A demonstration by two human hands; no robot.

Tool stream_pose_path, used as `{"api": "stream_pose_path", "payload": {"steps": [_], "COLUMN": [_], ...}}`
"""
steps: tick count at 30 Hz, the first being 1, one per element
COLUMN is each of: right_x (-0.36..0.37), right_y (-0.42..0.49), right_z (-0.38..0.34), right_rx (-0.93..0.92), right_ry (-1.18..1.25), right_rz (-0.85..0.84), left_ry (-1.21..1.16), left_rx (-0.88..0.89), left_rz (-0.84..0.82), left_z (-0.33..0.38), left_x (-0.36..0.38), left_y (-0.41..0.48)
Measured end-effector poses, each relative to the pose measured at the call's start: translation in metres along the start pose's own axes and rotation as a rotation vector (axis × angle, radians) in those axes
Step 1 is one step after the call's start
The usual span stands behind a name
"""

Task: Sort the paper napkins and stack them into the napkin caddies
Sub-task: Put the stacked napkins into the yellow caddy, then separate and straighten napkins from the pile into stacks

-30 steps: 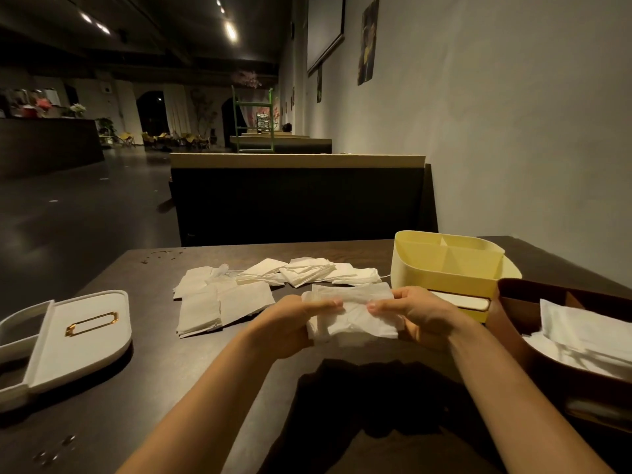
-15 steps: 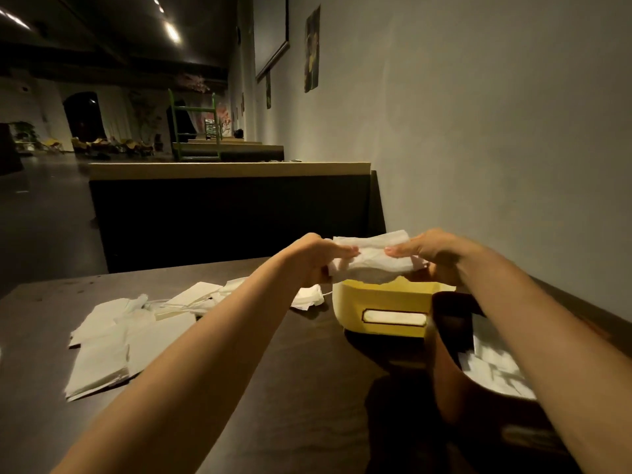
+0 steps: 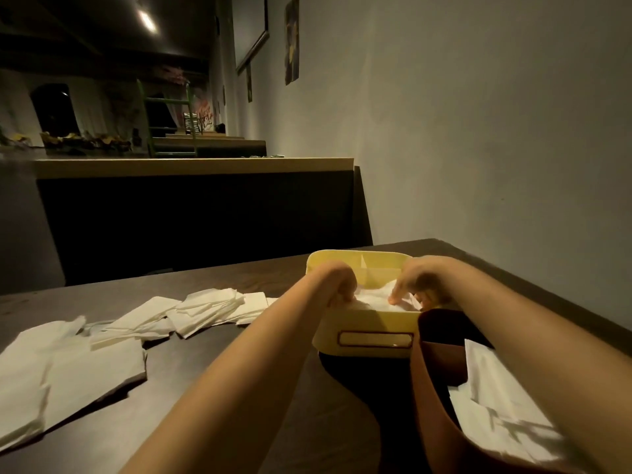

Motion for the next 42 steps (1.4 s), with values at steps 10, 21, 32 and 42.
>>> {"api": "stream_pose_path", "payload": {"steps": [10, 21, 32, 42], "right_x": [0.021, 0.010, 0.052, 0.181], "right_y": [0.019, -0.008, -0.100, -0.123], "right_z": [-0.005, -0.024, -0.104, -0.147], "right_rx": [-0.082, -0.235, -0.740, -0.877], "right_ry": [-0.314, -0.521, -0.089, 0.069], "right_rz": [0.166, 0.465, 0.523, 0.346], "left_ry": [0.305, 0.192, -0.432, -0.781], "left_rx": [0.240, 0.428, 0.449, 0.169], "left_rz": [0.226, 0.598, 0.698, 0.844], "left_z": [0.007, 0.006, -0.104, -0.273], "left_x": [0.014, -0.011, -0.059, -0.046], "left_y": [0.010, -0.017, -0.097, -0.144]}}
Point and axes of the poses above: each hand's wrist, its own y-axis towards the middle knuckle, its own x-axis out of the palm, z = x × y, the point moved 4 cm from there along y, towards the middle knuckle, and after that the axes turned 8 degrees about z, right-handed, at the moved point
